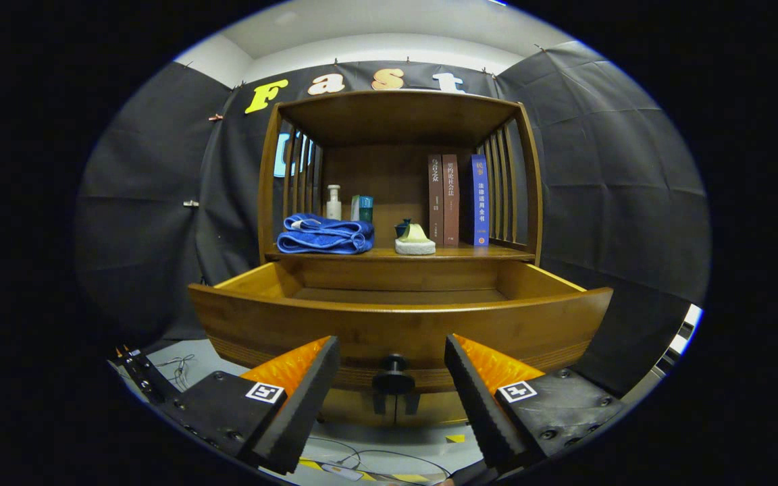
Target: Pull open the drawer, take out the items inside it, and place them on the countertop above the cabinet.
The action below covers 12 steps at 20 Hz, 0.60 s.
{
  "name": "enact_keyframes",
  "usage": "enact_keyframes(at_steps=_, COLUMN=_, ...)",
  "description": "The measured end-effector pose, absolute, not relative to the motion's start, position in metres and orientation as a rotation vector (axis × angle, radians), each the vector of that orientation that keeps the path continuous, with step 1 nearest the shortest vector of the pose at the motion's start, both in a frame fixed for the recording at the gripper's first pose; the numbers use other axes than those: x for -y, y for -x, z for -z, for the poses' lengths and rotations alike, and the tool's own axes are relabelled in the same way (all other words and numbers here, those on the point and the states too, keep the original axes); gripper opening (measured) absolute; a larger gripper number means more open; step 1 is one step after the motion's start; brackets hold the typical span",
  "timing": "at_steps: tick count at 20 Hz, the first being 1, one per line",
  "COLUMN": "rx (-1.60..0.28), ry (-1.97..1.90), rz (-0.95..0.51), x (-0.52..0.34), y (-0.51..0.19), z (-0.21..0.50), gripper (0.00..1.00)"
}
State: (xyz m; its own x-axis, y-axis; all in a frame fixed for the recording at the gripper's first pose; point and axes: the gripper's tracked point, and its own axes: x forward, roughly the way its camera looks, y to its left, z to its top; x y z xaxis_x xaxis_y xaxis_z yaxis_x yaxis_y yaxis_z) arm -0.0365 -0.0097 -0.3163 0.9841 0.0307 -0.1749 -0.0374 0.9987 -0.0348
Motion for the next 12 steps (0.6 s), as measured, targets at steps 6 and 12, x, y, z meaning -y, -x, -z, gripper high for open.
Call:
enact_keyframes(at_steps=6, rx=-0.185, ry=0.001, rz=-0.001, x=0.011, y=0.012, z=0.345, gripper=0.99)
enact_keyframes(at_steps=12, rx=-0.173, ry=0.025, rz=0.008, x=0.015, y=0.0, z=0.351, gripper=0.99)
